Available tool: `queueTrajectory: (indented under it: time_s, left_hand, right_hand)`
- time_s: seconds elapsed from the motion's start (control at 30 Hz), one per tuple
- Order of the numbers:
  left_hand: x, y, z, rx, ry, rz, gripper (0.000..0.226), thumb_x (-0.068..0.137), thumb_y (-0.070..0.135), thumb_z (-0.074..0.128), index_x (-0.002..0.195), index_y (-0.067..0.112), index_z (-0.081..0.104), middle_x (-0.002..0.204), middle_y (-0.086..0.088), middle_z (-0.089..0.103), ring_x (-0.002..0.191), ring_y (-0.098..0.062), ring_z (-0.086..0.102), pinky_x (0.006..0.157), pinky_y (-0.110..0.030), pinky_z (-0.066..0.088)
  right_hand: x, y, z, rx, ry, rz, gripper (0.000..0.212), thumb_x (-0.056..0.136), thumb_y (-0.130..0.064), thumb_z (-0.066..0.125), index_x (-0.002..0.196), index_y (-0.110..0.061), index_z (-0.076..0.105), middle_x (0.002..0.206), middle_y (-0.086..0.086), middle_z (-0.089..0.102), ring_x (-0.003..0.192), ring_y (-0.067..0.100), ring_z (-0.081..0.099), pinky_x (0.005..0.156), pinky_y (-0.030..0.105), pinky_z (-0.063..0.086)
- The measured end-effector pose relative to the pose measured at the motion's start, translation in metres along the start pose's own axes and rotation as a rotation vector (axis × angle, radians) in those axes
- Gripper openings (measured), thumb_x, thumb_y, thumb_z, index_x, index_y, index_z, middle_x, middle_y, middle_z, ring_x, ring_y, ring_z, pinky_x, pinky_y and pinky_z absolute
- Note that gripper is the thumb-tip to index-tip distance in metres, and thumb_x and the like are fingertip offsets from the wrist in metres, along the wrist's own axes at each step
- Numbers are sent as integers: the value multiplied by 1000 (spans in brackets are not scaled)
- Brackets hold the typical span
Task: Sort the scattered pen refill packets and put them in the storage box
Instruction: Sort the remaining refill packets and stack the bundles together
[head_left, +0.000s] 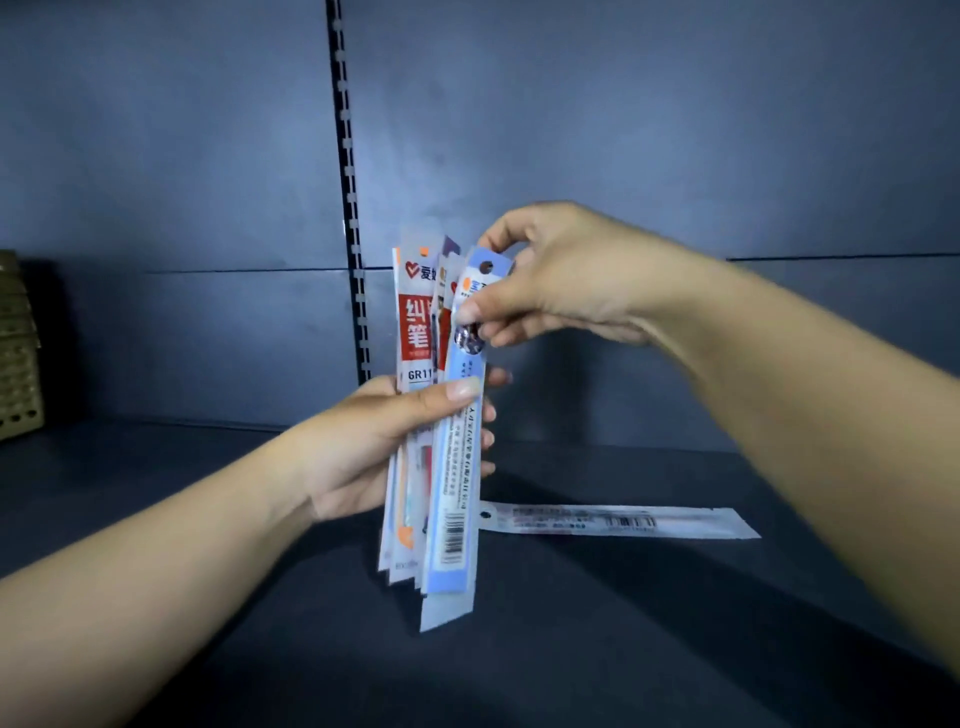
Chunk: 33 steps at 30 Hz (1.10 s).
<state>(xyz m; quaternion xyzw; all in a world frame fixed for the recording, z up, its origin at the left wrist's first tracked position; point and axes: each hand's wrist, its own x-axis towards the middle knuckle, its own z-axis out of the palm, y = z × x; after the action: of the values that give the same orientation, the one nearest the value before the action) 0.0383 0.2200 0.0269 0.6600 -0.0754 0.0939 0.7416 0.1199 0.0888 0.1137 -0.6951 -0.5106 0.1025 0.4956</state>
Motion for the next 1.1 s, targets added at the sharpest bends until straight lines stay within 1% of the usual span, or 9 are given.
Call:
queueTrajectory:
  time_s: [0.23,0.4,0.53,0.6,0.67,0.77,0.83,0.97,1.1]
  left_hand:
    - [4,-2,-16,-29,1,59,43,30,19,91,66,16,69,70,-9,71,66,-24,71,62,-33,57]
    - [10,-4,-26,118,75,136,39,41,13,81,75,18,64,55,0,57,49,-15,59,57,-28,55]
    - [9,-11,-28,187,31,59,37,47,14,73,83,16,61,55,1,58,51,-13,59,60,-29,56]
    - [10,-16,-27,194,26,23,34,52,7,72,83,15,60,55,2,56,50,-11,57,60,-28,56]
    - [12,-18,-26,160,51,6,24,60,3,65,80,15,60,52,3,52,46,-10,53,56,-27,54]
    - [13,-17,-28,-4,84,-3,12,65,6,59,70,17,59,47,4,43,40,-9,43,47,-23,46]
    - [14,-14,-31,-102,103,-8,9,68,13,60,63,19,56,44,5,38,36,-7,37,44,-20,40]
    - [12,-11,-30,-244,126,-37,14,68,28,64,61,19,55,43,6,37,35,-7,37,41,-19,37]
    - [7,-13,-23,-224,47,-116,14,68,29,64,67,17,57,47,5,42,39,-7,42,44,-20,41]
  right_hand:
    - [-9,16,-9,-22,79,-93,17,77,-5,67,75,-16,54,69,-2,57,57,5,56,62,18,54]
    - [-22,67,-22,-559,-458,470,17,78,-21,68,94,-17,64,82,-8,62,89,10,58,85,24,49]
    - [-18,98,-6,-629,-475,597,42,77,-23,70,115,-8,58,90,-5,59,93,12,52,77,21,44]
    - [-15,100,-4,-592,-506,611,30,78,-21,69,105,-10,62,93,0,60,91,14,54,74,21,45]
    - [-16,98,-3,-569,-554,619,9,78,-19,69,82,-14,63,79,1,62,74,12,58,69,22,47]
    - [-17,92,-3,-610,-496,565,17,76,-22,70,69,-16,57,66,-2,53,64,14,50,59,24,39]
    - [-15,84,-2,-497,-318,529,19,79,-21,67,69,-14,52,65,0,48,62,17,46,52,24,35]
    - [-11,62,1,217,5,473,8,87,-5,49,93,-6,54,70,9,63,58,20,66,57,29,58]
    - [-15,48,24,510,129,412,16,85,-23,60,73,-14,53,53,3,45,40,11,40,40,18,36]
